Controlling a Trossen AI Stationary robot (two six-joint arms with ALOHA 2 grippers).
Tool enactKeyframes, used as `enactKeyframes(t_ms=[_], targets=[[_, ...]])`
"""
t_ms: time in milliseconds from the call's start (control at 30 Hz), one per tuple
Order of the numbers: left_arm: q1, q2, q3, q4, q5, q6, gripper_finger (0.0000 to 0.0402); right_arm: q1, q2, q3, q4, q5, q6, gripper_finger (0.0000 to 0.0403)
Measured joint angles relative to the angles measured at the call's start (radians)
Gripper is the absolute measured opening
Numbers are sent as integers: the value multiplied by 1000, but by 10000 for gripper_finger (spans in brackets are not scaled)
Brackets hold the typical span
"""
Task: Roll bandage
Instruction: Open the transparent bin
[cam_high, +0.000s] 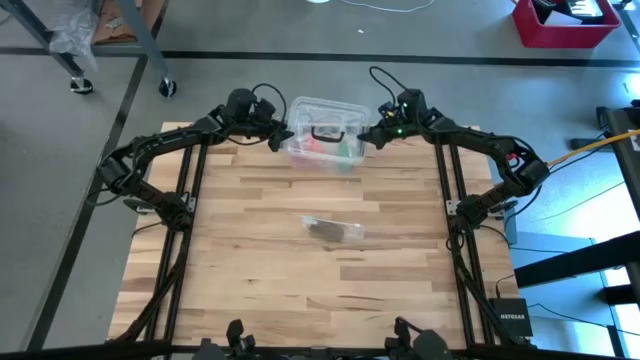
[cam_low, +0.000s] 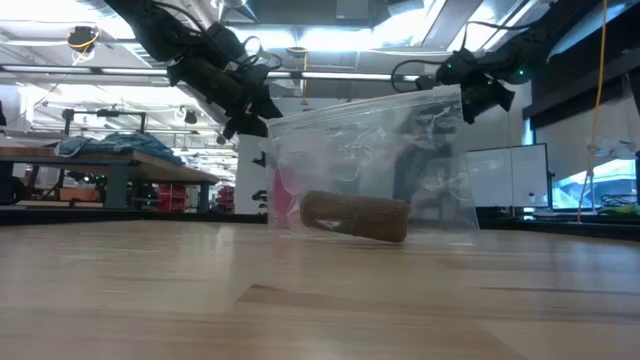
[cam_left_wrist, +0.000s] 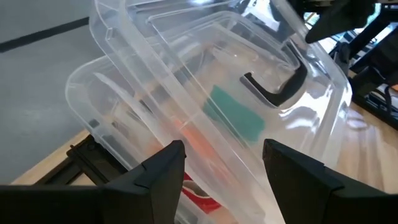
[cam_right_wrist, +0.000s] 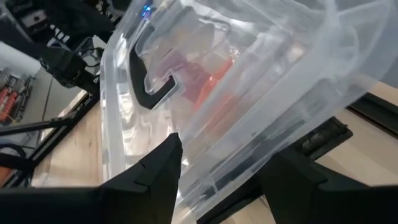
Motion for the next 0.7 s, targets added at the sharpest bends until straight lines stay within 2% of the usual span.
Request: enactKeyframes(t_ms=[533,633,700], targets=[[-16,0,2,27,11,52,208,17,-88,0,4,7,-33,199],[-33,0,2,26,7,71,208,29,-88,0,3,16,-65,185],[-42,0,2,27,1,82,208,43,-89,0,3,42,-77,161]])
